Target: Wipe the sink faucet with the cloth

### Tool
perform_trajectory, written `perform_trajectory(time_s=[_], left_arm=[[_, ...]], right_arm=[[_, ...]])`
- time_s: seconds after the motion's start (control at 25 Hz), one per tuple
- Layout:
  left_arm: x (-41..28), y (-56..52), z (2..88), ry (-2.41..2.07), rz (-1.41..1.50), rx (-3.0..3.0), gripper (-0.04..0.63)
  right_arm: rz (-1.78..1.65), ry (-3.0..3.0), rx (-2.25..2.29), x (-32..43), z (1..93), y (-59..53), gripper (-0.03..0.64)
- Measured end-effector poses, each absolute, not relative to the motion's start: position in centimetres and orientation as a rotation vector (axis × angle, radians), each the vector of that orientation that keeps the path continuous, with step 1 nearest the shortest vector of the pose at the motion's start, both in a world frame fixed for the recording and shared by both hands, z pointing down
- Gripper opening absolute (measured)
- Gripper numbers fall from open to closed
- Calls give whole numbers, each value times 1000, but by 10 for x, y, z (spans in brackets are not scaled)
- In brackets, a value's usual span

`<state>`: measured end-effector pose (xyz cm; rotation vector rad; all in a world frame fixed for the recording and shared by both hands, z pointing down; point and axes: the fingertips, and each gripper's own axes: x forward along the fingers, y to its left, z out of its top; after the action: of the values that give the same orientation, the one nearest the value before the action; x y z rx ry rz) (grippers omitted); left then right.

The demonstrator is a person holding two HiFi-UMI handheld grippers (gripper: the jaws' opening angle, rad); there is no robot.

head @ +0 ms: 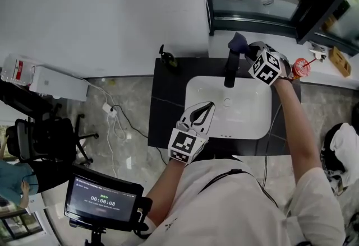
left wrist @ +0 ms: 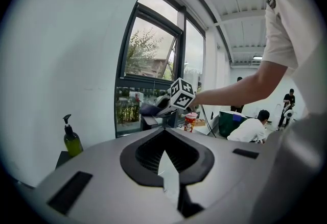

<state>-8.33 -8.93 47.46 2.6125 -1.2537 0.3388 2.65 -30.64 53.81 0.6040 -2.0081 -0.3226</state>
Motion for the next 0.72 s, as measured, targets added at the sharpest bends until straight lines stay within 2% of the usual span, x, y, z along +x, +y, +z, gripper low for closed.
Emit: perform_trajectory(time_s=[0.72], left_arm=[[-64,-104,470,-1177,311,2657,-5]], right_arm=[[-374,-2029,168,12,549,-209,114]])
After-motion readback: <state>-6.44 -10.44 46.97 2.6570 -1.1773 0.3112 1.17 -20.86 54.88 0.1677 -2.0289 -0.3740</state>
